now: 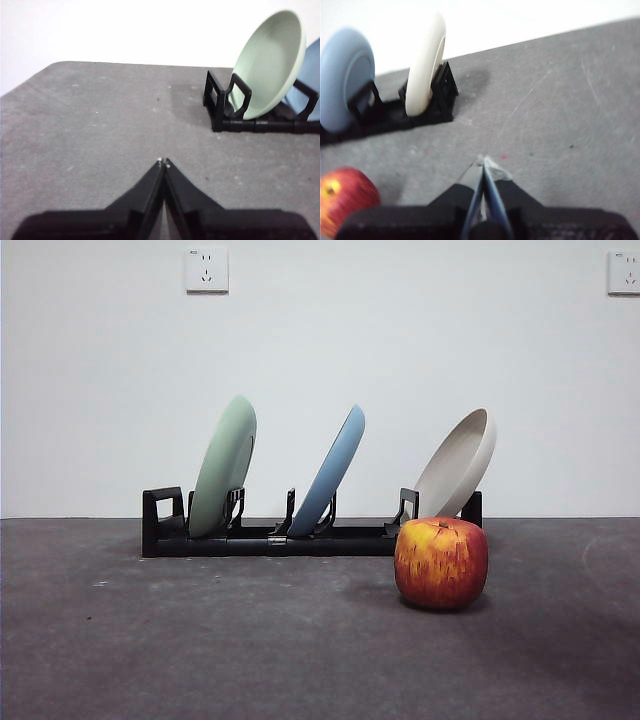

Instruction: Take the green plate from the plate rack,put the plate on the table,take the apple from the table,put the apple in the plate

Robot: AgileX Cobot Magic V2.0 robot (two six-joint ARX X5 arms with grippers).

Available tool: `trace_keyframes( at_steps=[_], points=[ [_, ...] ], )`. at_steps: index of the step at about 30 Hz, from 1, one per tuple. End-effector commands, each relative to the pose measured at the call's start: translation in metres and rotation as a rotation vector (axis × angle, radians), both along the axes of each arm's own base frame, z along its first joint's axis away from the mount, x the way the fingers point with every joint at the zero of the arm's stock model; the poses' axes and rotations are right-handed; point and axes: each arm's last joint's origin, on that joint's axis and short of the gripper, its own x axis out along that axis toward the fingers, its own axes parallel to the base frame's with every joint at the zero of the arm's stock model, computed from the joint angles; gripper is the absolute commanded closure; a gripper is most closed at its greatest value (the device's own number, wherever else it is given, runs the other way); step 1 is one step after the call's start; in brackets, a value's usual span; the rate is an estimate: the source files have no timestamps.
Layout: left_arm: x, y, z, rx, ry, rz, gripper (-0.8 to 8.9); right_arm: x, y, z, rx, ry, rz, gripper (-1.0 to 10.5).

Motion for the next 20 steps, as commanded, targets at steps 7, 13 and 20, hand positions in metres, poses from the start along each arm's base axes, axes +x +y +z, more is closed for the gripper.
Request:
trace_keyframes(
  at_steps=[7,13,20],
  points=[
    [-0.006,-0.001,0.03,-0.116,-0.049,-0.036,8.19,-0.006,0.0,0.039,0.187,-0.034,-0.023,9.6],
    [-0.005,-0.001,0.083,-0.112,-0.058,-0.037,8.19,0.001,0.0,0.088,0.156,-0.025,-0.02,9.6],
    [0.023,-0.002,0.147,-0.108,0.002,-0.094,8.19,0.031,0.0,0.148,0.039,0.013,0.041,9.6]
  ],
)
